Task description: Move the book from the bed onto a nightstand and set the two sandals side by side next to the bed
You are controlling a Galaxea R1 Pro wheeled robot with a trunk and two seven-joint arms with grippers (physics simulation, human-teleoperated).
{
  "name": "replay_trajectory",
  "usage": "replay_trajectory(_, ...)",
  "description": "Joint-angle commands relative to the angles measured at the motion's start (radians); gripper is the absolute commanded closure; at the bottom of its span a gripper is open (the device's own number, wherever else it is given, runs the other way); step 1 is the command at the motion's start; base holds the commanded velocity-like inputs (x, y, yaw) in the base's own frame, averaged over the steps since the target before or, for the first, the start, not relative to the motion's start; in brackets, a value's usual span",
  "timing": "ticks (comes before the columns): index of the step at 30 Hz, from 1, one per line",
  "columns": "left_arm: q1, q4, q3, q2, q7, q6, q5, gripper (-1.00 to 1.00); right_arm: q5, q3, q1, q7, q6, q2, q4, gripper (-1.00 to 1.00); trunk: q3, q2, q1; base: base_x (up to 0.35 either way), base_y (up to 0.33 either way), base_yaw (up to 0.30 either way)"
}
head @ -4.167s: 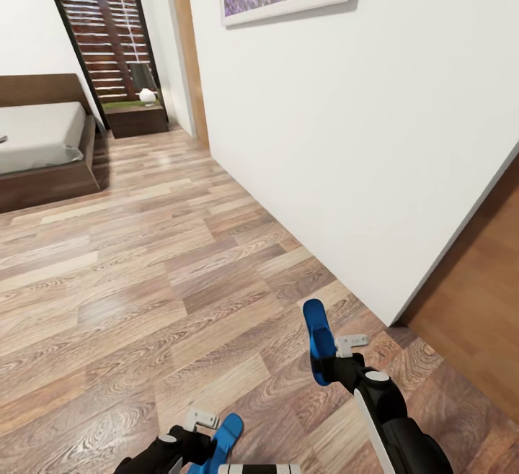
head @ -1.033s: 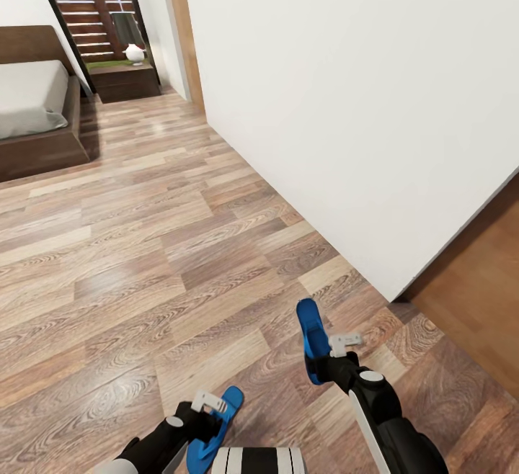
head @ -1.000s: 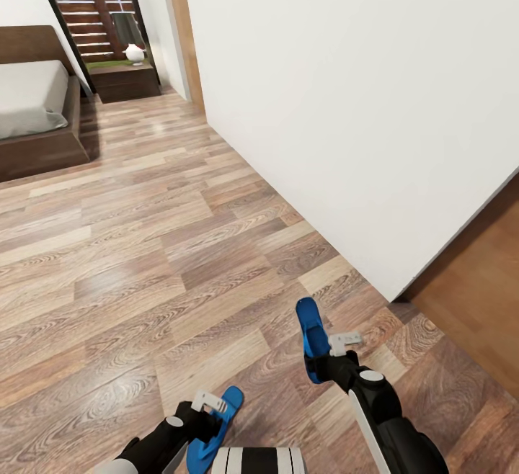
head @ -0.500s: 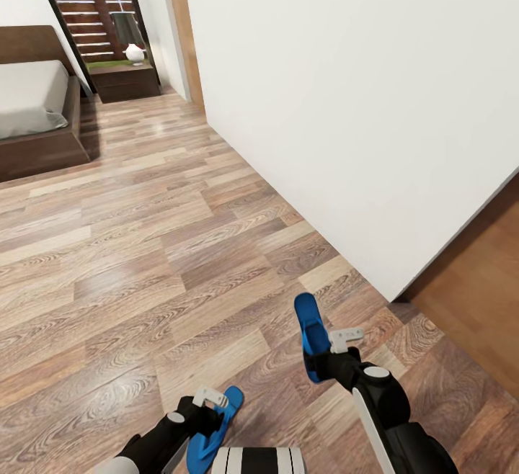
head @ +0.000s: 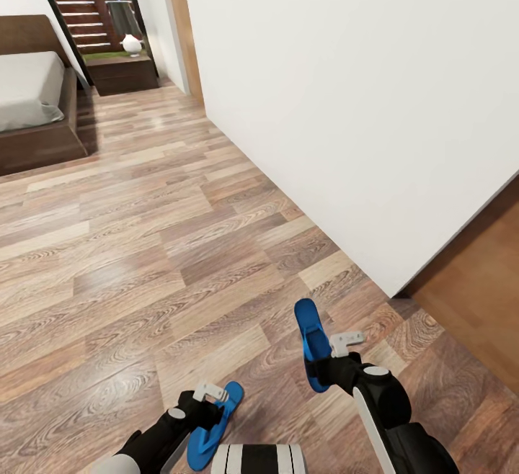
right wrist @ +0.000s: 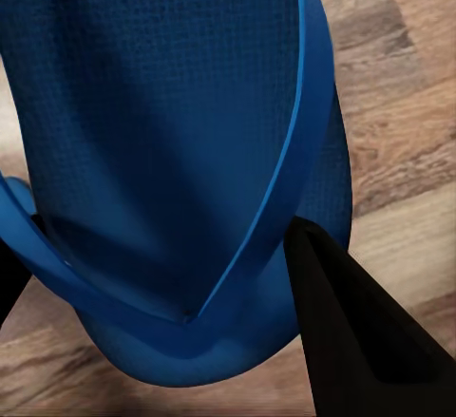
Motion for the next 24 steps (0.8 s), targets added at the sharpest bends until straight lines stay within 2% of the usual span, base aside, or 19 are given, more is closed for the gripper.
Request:
replay_trajectory(1,0.0,-0.003,-0.002,0.0,0.0,0.006,-0.001,-1.0,0.0,0.0,0.0,-0.001,0.006,0.0,-0.001,1.0,-0.001,0.0,0.0,0.0,0.0,0.0)
replay_trajectory(13,0.0,-0.008,-0.001,-0.001,0.003,0.006,-0.001,-1.0,0.0,-0.001,0.0,-0.001,0.01,0.0,-0.001,1.0,-0.043,-0.003,0.005,0.0,0.0,0.0)
replay_trajectory(21,0.0,-0.023,-0.003,-0.002,0.003,0.006,-0.001,-1.0,0.0,-0.001,0.0,-0.001,0.01,0.0,-0.001,1.0,-0.043,-0.003,0.005,0.0,0.0,0.0)
replay_trajectory(24,0.0,-0.024,-0.003,-0.001,0.003,0.006,-0.001,-1.0,0.0,0.0,0.0,-0.001,0.01,0.0,-0.001,1.0,-0.055,-0.004,0.006,0.0,0.0,0.0)
